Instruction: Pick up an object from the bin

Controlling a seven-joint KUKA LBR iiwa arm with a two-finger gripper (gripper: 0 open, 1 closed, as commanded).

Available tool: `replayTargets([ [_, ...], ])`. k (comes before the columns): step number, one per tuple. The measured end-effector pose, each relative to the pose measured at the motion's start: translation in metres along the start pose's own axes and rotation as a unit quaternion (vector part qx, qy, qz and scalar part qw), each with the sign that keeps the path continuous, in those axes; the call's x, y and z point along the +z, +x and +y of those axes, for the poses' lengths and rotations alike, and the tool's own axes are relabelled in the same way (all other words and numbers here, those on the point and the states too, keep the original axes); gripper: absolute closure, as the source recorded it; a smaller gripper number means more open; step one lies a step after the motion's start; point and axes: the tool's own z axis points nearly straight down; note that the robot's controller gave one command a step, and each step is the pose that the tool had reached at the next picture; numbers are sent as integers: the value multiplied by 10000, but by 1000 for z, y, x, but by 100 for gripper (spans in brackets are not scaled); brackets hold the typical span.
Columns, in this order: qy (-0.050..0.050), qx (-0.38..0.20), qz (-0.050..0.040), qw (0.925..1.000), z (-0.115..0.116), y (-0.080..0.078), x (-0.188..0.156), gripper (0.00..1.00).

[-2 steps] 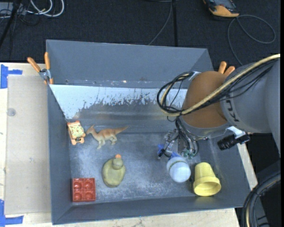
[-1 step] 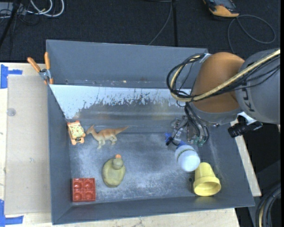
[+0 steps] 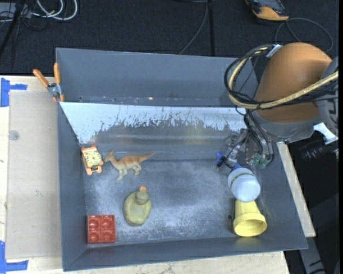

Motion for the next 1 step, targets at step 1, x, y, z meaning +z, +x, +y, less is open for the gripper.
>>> replayTargets([
  [1,0,-2,1,10000,0,0,0,100],
])
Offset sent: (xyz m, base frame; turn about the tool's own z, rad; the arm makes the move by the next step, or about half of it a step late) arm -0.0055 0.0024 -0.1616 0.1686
